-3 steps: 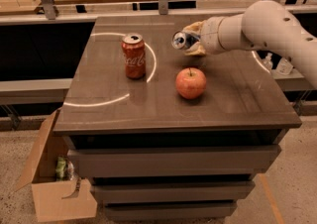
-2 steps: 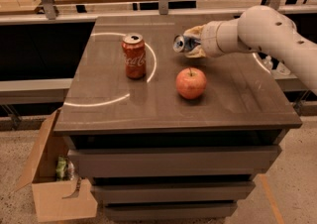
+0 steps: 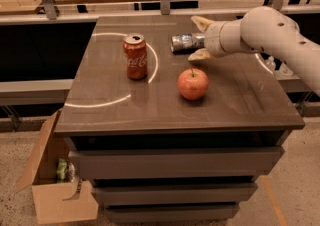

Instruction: Knock redbull can over

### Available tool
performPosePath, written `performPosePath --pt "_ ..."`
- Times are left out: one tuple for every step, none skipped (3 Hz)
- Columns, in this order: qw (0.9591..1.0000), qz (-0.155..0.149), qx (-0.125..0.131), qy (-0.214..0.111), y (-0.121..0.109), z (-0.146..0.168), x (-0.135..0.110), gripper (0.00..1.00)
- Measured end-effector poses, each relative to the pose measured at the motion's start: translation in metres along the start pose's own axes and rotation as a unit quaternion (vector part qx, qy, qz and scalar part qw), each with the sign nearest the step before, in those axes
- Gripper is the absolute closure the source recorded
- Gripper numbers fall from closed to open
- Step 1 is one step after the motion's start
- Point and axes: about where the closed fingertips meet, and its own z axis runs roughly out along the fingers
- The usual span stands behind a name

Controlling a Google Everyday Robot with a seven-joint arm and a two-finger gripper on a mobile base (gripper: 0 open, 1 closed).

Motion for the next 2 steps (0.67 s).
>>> performPosePath --pt "0.9999 0.012 0.005 -0.005 -0.0033 -0.0026 -0.0013 0.00" --pt "0.9999 0.012 0.005 -0.005 -0.0059 -0.0043 -0.0022 0.00"
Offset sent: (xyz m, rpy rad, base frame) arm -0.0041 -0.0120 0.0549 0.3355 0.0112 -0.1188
